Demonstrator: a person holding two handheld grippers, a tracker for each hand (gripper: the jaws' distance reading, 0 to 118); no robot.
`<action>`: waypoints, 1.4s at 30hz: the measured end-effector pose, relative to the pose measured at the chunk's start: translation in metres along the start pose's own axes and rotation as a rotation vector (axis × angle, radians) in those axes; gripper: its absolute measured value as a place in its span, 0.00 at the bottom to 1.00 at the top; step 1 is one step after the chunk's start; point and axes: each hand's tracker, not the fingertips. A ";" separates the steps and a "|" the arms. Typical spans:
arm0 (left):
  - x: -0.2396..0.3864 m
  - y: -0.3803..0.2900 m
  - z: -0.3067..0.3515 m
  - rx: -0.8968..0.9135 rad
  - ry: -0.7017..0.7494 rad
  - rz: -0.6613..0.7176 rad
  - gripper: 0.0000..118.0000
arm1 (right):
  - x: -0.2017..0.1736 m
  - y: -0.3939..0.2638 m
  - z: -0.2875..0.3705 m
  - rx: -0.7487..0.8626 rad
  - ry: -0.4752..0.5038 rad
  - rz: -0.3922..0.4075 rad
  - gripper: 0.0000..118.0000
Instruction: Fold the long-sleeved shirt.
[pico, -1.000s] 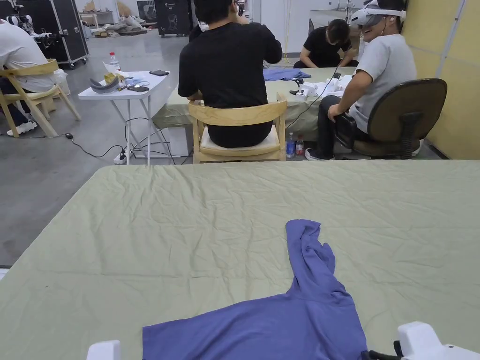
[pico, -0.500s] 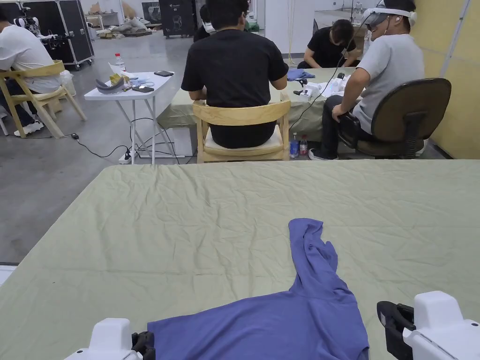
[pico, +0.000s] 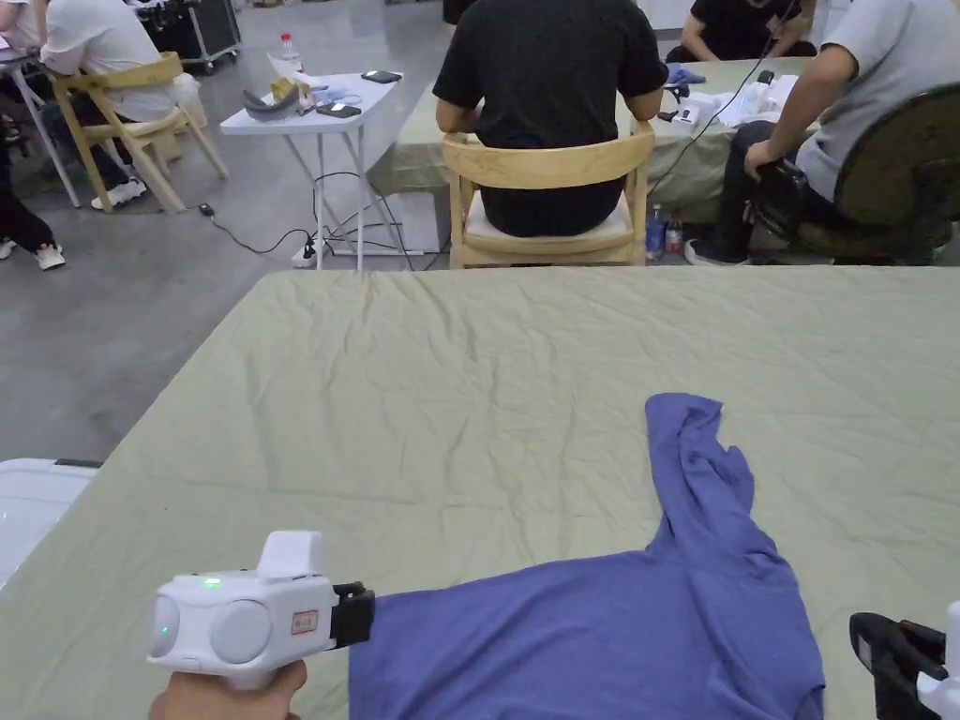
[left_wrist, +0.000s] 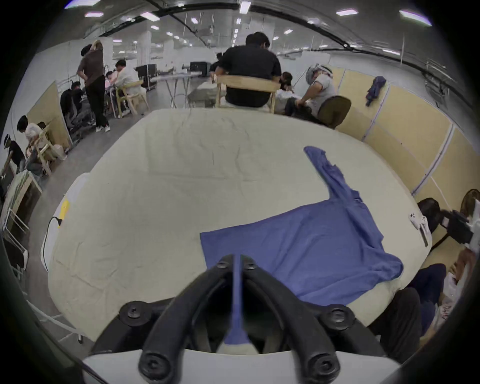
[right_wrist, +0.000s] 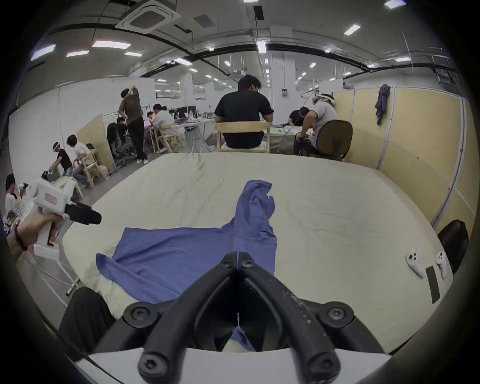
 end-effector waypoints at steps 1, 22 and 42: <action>-0.004 0.003 -0.014 -0.017 -0.001 -0.005 0.57 | 0.001 -0.001 -0.006 -0.009 -0.001 0.000 0.00; -0.011 0.000 -0.149 -0.143 0.069 -0.066 0.06 | 0.016 -0.022 -0.099 -0.198 -0.026 -0.035 0.00; -0.005 -0.007 -0.152 -0.165 0.048 -0.002 0.05 | 0.108 0.042 -0.283 -0.502 0.047 0.015 0.52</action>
